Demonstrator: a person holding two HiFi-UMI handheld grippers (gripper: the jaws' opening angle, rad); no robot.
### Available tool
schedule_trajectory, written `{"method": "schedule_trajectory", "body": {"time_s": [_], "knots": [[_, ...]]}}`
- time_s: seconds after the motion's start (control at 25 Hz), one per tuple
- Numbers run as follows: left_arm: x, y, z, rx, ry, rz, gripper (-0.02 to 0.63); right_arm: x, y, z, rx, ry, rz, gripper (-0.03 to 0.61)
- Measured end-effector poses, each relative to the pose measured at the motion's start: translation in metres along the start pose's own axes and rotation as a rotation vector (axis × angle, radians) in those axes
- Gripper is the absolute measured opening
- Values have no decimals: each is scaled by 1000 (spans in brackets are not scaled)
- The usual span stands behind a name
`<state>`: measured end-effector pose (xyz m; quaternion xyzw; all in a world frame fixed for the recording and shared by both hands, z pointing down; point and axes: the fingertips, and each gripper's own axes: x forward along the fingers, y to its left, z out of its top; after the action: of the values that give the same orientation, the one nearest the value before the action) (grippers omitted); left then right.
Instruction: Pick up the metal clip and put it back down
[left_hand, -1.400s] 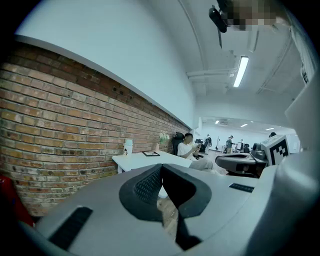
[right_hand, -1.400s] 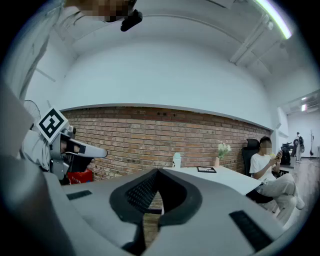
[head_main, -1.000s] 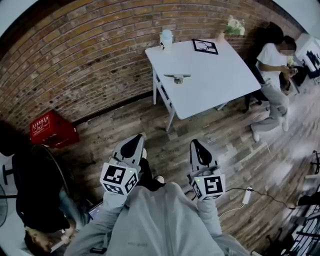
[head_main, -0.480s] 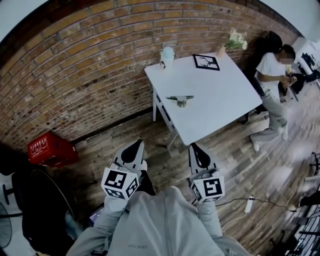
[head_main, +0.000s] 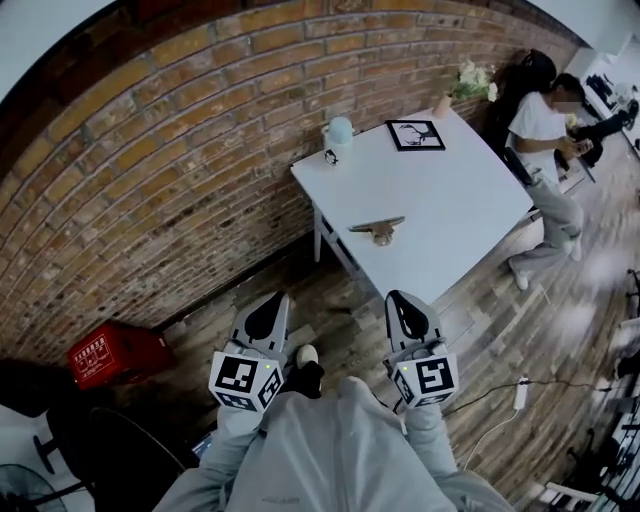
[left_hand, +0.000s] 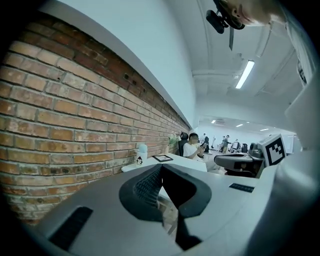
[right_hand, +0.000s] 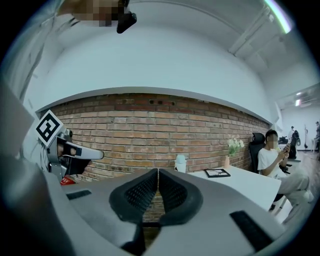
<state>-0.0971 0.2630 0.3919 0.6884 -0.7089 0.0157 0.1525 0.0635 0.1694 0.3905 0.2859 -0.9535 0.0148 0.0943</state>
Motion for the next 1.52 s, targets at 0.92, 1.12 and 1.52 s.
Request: {"method": "schedule_trajectory", "body": {"time_s": [0.92,1.12,1.52], "knots": [[125,27,12,-2,74,-167,28,73,-80,-8,46,55,-172,25],[196,12,46,43,53,-231,27,94,-132,7,67,19,-230,26],[295,-27,76,110,59,-359,27,100,-208,14,109,-10,-343,25]]}}
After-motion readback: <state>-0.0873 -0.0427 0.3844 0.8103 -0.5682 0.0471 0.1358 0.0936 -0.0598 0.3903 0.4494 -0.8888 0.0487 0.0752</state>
